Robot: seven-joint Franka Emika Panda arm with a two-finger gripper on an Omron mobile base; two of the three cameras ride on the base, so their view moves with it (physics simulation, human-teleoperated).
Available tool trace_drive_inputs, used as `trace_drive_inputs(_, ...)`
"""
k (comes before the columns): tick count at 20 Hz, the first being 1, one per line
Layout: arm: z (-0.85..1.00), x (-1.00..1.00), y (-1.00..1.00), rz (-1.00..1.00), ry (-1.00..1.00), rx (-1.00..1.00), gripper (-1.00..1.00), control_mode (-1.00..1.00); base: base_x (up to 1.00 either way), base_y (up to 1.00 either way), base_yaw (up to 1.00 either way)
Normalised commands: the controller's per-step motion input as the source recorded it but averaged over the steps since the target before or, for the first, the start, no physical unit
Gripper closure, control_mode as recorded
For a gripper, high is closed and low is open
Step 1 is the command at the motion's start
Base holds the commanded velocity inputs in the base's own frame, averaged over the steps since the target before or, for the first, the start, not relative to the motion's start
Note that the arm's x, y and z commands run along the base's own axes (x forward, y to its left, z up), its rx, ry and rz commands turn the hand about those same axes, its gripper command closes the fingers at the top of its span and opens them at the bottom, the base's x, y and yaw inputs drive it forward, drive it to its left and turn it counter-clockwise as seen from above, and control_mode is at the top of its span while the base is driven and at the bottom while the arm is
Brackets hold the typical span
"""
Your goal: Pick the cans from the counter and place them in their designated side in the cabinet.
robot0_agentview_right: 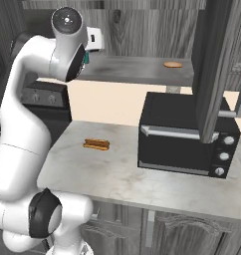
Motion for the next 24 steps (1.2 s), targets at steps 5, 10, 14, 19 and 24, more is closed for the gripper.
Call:
trace_drive_inputs(5,-0.05,0.21,0.02,0.00,0.02,0.00,1.00,-1.00,0.00,0.00,0.00)
trace_drive_inputs(10,-0.06,0.23,0.03,0.00,0.02,0.00,1.00,-1.00,0.00,0.00,0.00)
trace_drive_inputs(14,-0.04,0.25,0.07,0.00,0.02,0.00,1.00,-1.00,0.00,0.00,0.00)
trace_drive_inputs(19,-0.02,0.24,0.11,0.00,0.01,0.00,1.00,-1.00,0.00,0.00,0.00)
trace_drive_inputs(24,-0.02,0.23,0.05,0.00,0.01,0.00,1.00,-1.00,0.00,0.00,0.00)
